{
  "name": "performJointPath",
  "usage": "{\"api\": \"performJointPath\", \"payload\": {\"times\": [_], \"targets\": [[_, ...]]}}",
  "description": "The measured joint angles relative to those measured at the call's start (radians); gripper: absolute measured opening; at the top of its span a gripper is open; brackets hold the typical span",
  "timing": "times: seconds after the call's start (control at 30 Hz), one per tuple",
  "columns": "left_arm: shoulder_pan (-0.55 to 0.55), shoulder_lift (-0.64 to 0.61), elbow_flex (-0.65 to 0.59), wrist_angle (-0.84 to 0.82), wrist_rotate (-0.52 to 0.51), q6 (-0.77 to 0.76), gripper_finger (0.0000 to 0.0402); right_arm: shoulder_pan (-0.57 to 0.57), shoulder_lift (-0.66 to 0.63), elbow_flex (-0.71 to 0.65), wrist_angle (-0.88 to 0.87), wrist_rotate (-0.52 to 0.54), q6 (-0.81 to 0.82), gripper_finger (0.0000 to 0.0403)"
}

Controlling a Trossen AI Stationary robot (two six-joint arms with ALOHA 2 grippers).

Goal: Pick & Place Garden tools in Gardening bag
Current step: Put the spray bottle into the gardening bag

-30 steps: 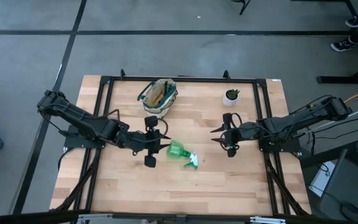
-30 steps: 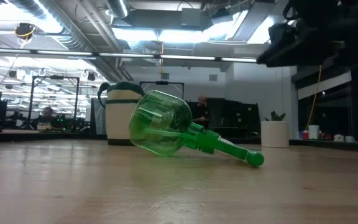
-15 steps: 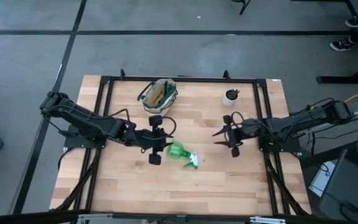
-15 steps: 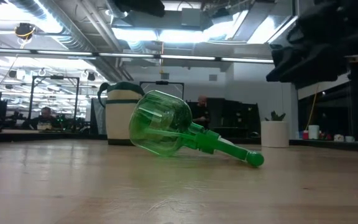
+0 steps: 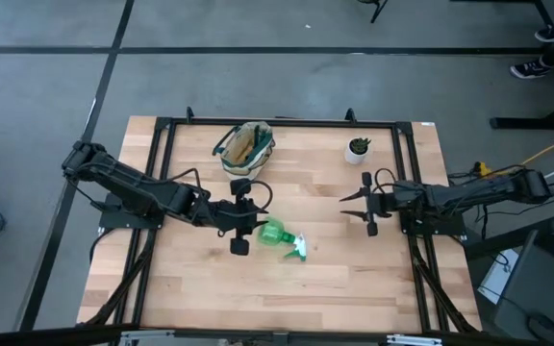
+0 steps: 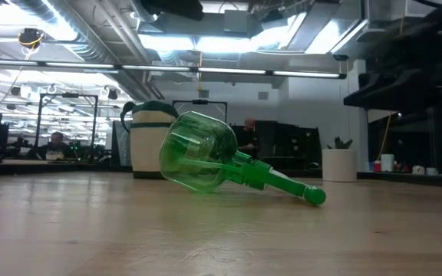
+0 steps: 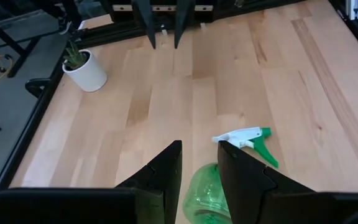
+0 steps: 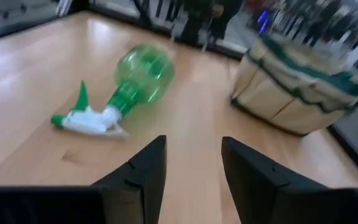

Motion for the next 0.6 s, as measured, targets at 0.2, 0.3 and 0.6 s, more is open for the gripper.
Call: {"api": "performJointPath", "payload": {"times": [0.2, 0.3, 0.6], "targets": [[0.0, 0.0, 0.0, 0.0, 0.0, 0.0, 0.01, -0.023, -0.121, -0.037, -0.013, -0.006, 0.004, 0.0158], [0.0, 0.0, 0.0, 0.004, 0.0, -0.002, 0.01, -0.026, -0.157, -0.037, -0.046, -0.029, -0.012, 0.0158], [0.0, 0.0, 0.0, 0.016, 0.001, -0.018, 0.01, -0.051, -0.232, -0.037, -0.06, -0.028, -0.078, 0.0158]]}}
